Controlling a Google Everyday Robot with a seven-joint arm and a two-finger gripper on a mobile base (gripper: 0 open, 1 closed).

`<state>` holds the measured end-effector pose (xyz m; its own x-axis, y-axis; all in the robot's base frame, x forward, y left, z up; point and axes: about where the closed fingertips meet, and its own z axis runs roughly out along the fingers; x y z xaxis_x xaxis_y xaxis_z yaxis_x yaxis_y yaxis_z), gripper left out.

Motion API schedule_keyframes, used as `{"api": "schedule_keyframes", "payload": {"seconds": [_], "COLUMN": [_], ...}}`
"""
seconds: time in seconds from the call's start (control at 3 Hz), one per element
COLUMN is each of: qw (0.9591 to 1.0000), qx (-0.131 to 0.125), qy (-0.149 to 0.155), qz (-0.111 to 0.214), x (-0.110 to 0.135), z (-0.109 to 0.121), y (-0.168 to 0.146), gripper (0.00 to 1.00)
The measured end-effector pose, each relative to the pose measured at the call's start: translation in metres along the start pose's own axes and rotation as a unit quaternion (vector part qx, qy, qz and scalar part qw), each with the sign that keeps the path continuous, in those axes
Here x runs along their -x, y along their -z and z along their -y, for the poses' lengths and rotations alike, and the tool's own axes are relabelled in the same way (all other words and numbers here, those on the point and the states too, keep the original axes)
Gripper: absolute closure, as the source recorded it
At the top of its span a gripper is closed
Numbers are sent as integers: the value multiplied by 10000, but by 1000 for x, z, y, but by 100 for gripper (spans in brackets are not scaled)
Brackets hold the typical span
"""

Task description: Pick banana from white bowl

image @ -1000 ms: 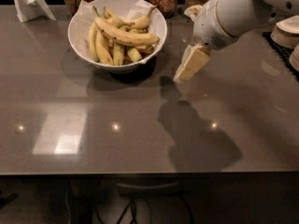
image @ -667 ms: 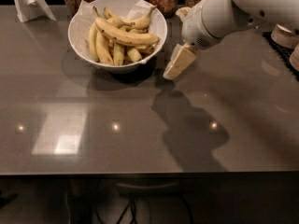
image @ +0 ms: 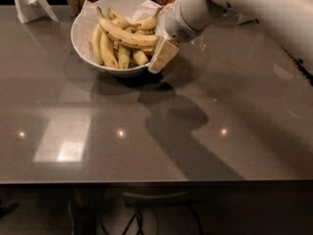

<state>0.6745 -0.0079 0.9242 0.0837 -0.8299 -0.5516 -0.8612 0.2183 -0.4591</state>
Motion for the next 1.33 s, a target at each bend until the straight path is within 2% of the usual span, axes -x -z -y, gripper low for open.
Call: {"api": "schedule_keyframes", "payload": {"seconds": [0.33, 0.67, 1.0, 1.33], "qw": [9996, 9983, 9966, 9949], "qx": [247, 507, 705, 816], "qy": [-125, -280, -413, -580], "qz": [51, 100, 134, 89], "x": [28, 50, 63, 60], "z": [5, 6, 6, 3], "y": [-18, -28, -33, -38], "gripper": [7, 23, 27, 32]}}
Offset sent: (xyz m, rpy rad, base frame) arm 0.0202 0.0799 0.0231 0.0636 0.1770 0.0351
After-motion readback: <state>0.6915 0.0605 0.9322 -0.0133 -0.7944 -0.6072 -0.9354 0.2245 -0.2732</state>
